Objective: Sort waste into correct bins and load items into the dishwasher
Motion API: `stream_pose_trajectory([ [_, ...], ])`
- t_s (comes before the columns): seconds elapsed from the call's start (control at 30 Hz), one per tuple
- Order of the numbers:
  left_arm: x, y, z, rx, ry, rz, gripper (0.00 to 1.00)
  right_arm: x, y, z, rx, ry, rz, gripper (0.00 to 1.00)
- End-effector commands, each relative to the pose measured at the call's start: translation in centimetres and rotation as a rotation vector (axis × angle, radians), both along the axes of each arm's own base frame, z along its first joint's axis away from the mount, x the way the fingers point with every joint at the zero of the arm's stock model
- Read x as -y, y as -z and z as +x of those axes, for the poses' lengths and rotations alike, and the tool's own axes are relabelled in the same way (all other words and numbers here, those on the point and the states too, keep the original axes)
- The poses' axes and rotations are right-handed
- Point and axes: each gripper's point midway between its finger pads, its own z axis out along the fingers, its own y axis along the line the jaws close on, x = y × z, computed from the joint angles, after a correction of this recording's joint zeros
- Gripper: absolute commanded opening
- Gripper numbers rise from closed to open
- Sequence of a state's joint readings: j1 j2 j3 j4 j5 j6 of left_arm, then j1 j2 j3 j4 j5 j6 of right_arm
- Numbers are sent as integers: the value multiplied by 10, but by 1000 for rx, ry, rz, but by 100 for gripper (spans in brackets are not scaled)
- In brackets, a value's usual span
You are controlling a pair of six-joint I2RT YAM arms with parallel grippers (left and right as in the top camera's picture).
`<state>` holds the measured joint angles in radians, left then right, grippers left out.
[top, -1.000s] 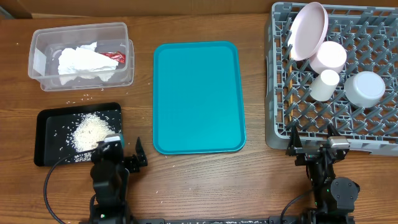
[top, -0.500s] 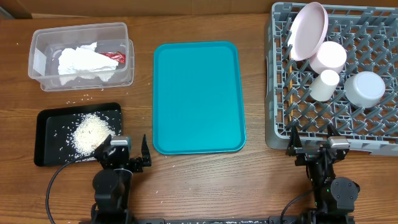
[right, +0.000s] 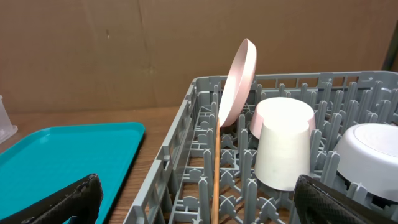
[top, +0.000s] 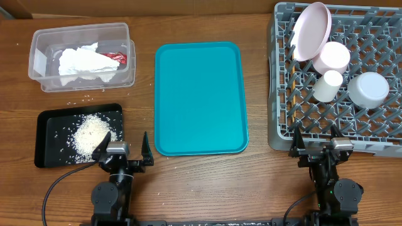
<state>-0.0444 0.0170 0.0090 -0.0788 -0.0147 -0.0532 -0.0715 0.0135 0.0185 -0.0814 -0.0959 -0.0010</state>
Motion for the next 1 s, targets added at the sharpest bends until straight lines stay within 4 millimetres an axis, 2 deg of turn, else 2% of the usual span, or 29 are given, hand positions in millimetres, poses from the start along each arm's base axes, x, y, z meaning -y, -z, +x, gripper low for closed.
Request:
stream_pose_trajectory([
  [0.0,9,-1,-1,10,34,-22,100,3,2,0,5,16,-7,100],
  [0.2,18,-1,-2,9,75,-14,100,3,2,0,5,16,-7,100],
  [0.97,19,-1,-2,11,80,15,100,3,2,0,5,16,-7,100],
])
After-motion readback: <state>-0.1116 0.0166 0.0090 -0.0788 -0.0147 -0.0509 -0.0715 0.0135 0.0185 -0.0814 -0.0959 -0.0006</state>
